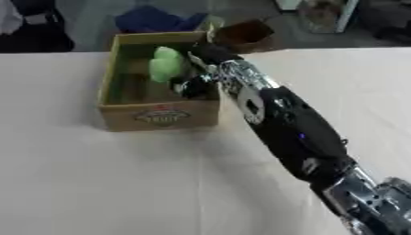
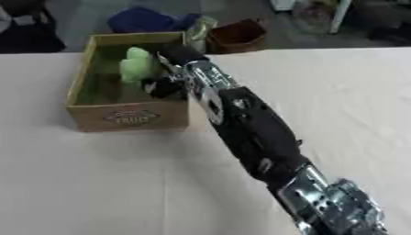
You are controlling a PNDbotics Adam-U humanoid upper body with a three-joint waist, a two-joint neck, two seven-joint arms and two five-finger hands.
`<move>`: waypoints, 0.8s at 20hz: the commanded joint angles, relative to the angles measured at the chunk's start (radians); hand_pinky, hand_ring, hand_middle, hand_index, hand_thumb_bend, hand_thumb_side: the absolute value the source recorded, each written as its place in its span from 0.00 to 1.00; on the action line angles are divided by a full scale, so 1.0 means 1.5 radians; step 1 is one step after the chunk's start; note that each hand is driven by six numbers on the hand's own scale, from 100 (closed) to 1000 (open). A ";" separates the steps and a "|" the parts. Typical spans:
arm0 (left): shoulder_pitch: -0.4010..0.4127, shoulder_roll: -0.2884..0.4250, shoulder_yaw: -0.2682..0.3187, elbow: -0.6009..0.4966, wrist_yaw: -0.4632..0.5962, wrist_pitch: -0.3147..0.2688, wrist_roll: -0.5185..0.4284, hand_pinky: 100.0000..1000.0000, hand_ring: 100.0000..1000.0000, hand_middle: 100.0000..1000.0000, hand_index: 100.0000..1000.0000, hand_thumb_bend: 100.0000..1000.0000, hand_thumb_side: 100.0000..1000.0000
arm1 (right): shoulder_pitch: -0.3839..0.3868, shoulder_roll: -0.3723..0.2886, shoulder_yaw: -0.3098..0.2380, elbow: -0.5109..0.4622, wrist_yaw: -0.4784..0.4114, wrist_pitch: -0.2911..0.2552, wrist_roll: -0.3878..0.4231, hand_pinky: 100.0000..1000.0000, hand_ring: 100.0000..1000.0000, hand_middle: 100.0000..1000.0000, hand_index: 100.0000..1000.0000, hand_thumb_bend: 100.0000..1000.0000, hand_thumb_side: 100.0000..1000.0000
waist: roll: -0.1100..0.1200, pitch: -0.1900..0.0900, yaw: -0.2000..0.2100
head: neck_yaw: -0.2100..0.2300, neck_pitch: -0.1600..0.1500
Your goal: Pick up objects on the table and place them in the box.
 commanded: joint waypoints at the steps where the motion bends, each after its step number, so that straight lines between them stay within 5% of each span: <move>1: -0.005 0.009 0.004 -0.011 0.001 -0.001 -0.001 0.64 0.84 0.83 0.87 0.00 1.00 | -0.021 -0.017 -0.011 -0.026 0.008 0.002 0.007 0.64 0.78 0.68 1.00 0.35 0.54 | 0.004 -0.017 -0.001 | 0.002 0.015; 9: -0.002 0.008 0.004 -0.011 0.002 -0.001 -0.002 0.64 0.84 0.83 0.87 0.00 1.00 | -0.022 -0.029 -0.014 -0.065 -0.007 0.017 -0.010 0.63 0.78 0.67 1.00 0.35 0.56 | 0.007 -0.022 -0.006 | 0.005 0.040; 16: 0.007 0.007 0.008 -0.011 -0.001 -0.001 0.001 0.64 0.84 0.83 0.87 0.00 1.00 | -0.007 -0.095 -0.010 -0.225 -0.113 0.049 -0.056 0.58 0.73 0.64 0.97 0.12 0.63 | 0.009 -0.028 -0.019 | 0.023 0.063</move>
